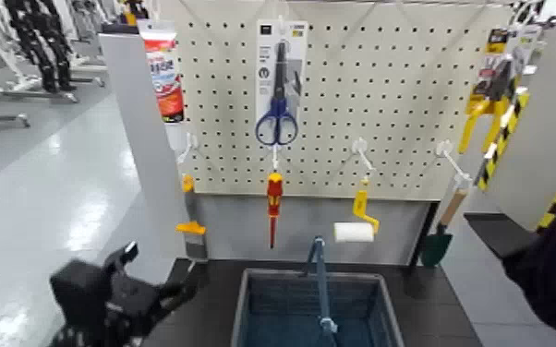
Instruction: Put the red glue tube into the crate.
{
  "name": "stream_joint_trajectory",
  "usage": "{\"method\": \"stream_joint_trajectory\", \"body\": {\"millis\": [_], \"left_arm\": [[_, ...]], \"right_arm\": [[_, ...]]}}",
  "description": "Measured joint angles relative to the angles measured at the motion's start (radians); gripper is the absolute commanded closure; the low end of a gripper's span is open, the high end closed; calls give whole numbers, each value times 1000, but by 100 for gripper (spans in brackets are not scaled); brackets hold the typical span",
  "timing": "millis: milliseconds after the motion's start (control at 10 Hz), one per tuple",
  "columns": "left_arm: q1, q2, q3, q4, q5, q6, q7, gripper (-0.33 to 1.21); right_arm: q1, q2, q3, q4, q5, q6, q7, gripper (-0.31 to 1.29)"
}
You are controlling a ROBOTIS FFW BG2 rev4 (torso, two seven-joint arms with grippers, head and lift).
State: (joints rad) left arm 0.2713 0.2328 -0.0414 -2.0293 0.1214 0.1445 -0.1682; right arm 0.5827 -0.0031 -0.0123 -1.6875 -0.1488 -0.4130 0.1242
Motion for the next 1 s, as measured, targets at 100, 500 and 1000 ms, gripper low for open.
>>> {"method": "stream_joint_trajectory", "body": {"millis": [100,500,1000], "left_arm": [[-44,-6,31,-23,17,74,-49,11],[-228,-4,139,-39,97,275,-234,10],[-420,50,151,70,167,326,-361,10]], "right_arm": [[0,0,1,-1,0,3,0,13],[-3,0,4,-3,0,13,2,13],[-10,0,5,2,-1,15,5,13]]}}
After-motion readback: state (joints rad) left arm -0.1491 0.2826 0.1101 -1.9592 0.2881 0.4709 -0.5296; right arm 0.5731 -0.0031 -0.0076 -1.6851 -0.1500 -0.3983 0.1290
